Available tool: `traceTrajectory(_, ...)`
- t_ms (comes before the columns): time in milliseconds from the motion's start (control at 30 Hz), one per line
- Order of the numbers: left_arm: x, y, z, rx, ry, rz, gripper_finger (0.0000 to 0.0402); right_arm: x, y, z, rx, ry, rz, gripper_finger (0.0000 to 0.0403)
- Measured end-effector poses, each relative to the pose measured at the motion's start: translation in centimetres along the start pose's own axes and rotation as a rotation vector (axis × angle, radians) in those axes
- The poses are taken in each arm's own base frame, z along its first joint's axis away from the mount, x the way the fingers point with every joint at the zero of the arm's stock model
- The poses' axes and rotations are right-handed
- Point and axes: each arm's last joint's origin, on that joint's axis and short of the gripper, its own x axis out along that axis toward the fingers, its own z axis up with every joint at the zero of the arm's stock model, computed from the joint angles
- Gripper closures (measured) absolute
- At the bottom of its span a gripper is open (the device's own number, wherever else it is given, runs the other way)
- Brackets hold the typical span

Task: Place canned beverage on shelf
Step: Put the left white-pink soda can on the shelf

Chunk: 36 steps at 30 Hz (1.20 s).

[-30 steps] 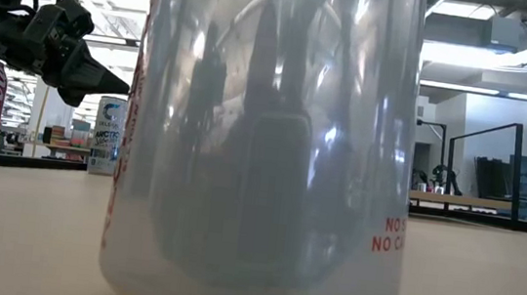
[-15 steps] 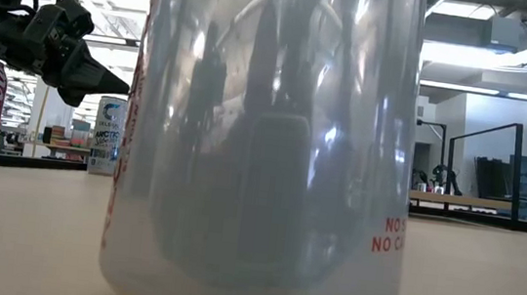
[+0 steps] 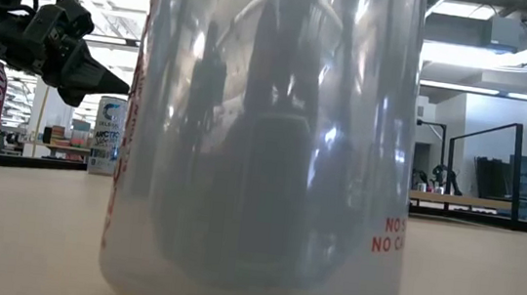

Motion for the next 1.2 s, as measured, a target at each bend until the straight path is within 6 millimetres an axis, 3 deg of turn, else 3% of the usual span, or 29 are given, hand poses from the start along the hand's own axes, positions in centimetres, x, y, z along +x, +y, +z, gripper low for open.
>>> traceTrajectory(433,0.0,0.0,0.0,0.0,0.0,0.0,0.0402,-0.5,-2.6,0.7,-0.033,-0.15,0.127,0.0132)
traceTrajectory(633,0.0,0.0,0.0,0.0,0.001,0.0,0.0402,-0.1,-2.2,1.0,-0.121,-0.162,0.092,0.0124)
traceTrajectory(900,0.0,0.0,0.0,0.0,0.0,0.0,0.0402,-0.2,-1.5,1.5,-0.132,-0.181,0.092,0.0041)
traceTrajectory(1200,0.0,0.0,0.0,0.0,0.0,0.0,0.0402,-0.8,-1.3,2.2,-0.112,-0.218,0.084,0.0044)
